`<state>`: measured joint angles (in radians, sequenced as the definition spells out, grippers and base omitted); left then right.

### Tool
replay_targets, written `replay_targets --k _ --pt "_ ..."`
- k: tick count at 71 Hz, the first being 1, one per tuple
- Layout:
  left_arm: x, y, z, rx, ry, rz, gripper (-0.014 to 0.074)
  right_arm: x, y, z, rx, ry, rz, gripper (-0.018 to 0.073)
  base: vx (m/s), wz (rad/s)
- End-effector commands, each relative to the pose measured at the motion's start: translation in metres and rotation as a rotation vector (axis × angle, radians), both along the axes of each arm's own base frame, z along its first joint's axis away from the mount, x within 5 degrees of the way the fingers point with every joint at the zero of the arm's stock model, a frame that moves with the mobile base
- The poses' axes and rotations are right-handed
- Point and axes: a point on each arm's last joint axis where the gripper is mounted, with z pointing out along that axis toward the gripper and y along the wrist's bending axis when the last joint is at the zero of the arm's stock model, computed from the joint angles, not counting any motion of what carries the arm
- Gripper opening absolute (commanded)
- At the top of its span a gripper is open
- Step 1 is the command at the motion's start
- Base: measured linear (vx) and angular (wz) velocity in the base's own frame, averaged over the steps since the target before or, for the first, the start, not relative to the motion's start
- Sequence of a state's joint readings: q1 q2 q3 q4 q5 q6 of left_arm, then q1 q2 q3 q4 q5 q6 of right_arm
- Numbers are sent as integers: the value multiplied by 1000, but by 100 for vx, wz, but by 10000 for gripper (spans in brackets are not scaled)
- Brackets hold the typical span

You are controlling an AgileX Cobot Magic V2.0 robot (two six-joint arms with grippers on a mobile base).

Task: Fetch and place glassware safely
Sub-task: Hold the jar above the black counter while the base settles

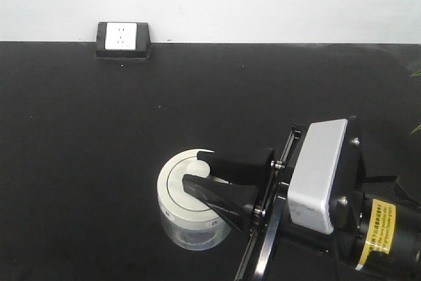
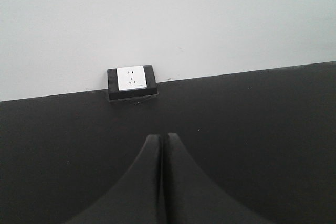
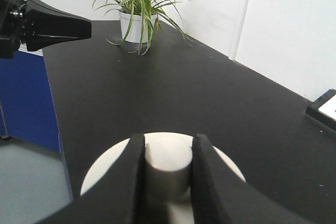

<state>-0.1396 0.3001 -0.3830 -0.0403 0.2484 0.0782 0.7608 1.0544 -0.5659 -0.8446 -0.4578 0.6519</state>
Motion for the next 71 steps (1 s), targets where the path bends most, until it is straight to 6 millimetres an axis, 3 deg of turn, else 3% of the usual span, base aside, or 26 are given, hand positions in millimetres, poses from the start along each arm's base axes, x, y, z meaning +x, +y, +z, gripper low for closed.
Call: replay_targets --k 1,71 --pt "1 0 13 -21 -80 -5 -7 -5 1 21 103 -48 46 -1 0 0" --pt "1 0 13 -21 -80 -5 -7 -6 1 21 104 -48 47 -1 0 0"
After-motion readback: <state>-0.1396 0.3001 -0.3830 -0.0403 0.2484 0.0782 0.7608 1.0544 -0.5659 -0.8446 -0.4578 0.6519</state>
